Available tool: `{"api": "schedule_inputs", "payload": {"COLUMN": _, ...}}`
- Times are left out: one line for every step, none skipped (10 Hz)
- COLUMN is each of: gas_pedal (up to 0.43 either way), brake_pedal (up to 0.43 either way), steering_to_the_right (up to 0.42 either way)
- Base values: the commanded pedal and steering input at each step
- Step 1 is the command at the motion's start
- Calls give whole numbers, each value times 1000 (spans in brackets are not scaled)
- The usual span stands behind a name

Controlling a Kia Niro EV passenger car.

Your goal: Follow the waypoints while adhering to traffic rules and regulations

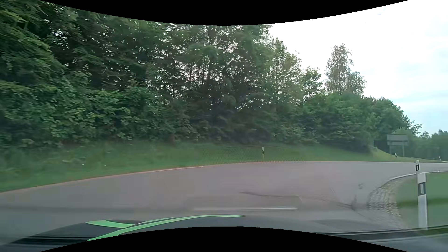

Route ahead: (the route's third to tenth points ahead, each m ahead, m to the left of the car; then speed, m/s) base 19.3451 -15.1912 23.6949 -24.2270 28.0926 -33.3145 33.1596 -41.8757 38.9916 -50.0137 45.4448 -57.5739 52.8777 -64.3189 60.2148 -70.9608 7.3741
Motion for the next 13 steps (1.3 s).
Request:
{"api": "schedule_inputs", "payload": {"gas_pedal": 67, "brake_pedal": 0, "steering_to_the_right": 237}}
{"api": "schedule_inputs", "payload": {"gas_pedal": 67, "brake_pedal": 0, "steering_to_the_right": 245}}
{"api": "schedule_inputs", "payload": {"gas_pedal": 67, "brake_pedal": 0, "steering_to_the_right": 254}}
{"api": "schedule_inputs", "payload": {"gas_pedal": 67, "brake_pedal": 0, "steering_to_the_right": 263}}
{"api": "schedule_inputs", "payload": {"gas_pedal": 67, "brake_pedal": 0, "steering_to_the_right": 269}}
{"api": "schedule_inputs", "payload": {"gas_pedal": 67, "brake_pedal": 0, "steering_to_the_right": 272}}
{"api": "schedule_inputs", "payload": {"gas_pedal": 79, "brake_pedal": 0, "steering_to_the_right": 275}}
{"api": "schedule_inputs", "payload": {"gas_pedal": 87, "brake_pedal": 0, "steering_to_the_right": 280}}
{"api": "schedule_inputs", "payload": {"gas_pedal": 87, "brake_pedal": 0, "steering_to_the_right": 282}}
{"api": "schedule_inputs", "payload": {"gas_pedal": 110, "brake_pedal": 0, "steering_to_the_right": 282}}
{"api": "schedule_inputs", "payload": {"gas_pedal": 110, "brake_pedal": 0, "steering_to_the_right": 282}}
{"api": "schedule_inputs", "payload": {"gas_pedal": 110, "brake_pedal": 0, "steering_to_the_right": 282}}
{"api": "schedule_inputs", "payload": {"gas_pedal": 118, "brake_pedal": 0, "steering_to_the_right": 282}}
